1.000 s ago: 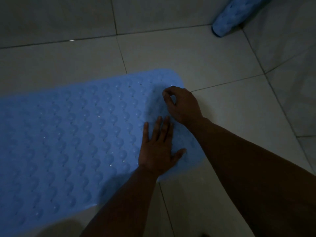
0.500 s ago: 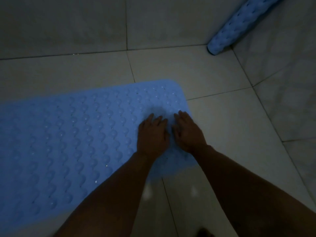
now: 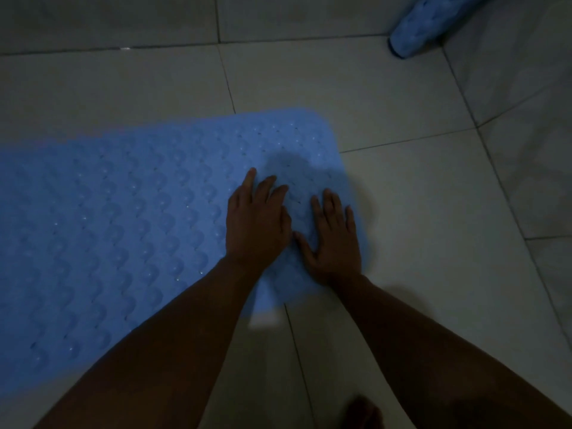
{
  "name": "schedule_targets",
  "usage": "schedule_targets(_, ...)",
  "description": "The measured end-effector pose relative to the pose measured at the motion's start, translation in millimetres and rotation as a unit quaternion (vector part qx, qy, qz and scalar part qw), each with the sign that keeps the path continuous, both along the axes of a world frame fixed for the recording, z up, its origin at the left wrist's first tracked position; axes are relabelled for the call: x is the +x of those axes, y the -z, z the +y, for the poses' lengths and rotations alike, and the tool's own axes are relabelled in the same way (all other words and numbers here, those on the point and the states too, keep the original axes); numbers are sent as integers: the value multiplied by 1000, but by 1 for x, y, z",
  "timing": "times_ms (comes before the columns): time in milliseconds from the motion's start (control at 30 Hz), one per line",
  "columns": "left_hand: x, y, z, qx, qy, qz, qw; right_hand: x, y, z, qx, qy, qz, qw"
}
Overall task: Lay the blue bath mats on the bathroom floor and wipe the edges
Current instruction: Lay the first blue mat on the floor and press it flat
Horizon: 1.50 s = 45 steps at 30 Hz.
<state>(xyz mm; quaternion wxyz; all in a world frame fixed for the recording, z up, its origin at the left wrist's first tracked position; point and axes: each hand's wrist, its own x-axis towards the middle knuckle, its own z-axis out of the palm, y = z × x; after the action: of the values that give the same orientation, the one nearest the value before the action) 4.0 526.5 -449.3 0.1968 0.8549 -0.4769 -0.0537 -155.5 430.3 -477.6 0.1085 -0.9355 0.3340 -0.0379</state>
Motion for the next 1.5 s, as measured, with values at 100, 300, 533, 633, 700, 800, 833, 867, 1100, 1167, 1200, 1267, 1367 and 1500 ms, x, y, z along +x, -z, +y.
schedule_targets(100, 2, -1, 0, 14, -8, -2, 1000, -2, 1, -1, 11, -4, 6, 1000)
schedule_targets(300, -8, -6, 13, 19, -40, 16, 999, -5, -14, -13, 123, 0, -21, 992)
schedule_targets(533, -54, 11, 22, 35, 4, 9, 999, 18, -53, -48, 79, 60, -106, 989)
schedule_targets(633, -63, 24, 27, 46, 32, -25, 998, 23, -52, -59, 39, 41, -132, 990)
schedule_targets(700, -64, 29, 29, 63, 41, -37, 996, 28, -48, -62, 45, 27, -141, 989)
schedule_targets(800, -65, 27, 28, 91, 43, -37, 994, 39, -42, -65, 51, -4, -153, 987)
schedule_targets(833, -65, 26, 27, 100, 44, -32, 994, 44, -38, -66, 57, -11, -155, 986)
schedule_targets(867, -66, 24, 26, 106, 44, -26, 993, 48, -35, -68, 58, -13, -155, 986)
schedule_targets(1100, -64, 21, 31, 117, 51, -7, 992, 71, -28, -58, 60, -35, -176, 982)
schedule_targets(1167, -64, 17, 32, 104, 53, 9, 993, 77, -36, -57, 61, -37, -179, 981)
schedule_targets(1200, -65, 17, 32, 96, 54, 28, 994, 81, -41, -57, 66, -38, -171, 982)
schedule_targets(1267, -56, 7, 32, 95, 66, 70, 991, 90, -58, -55, 64, -48, -154, 985)
schedule_targets(1367, -19, -11, 36, 108, 124, 122, 979, 105, -83, -45, 51, -60, -150, 986)
schedule_targets(1500, 30, -34, 78, 69, 38, 82, 994, 123, -97, -8, 114, -52, -104, 987)
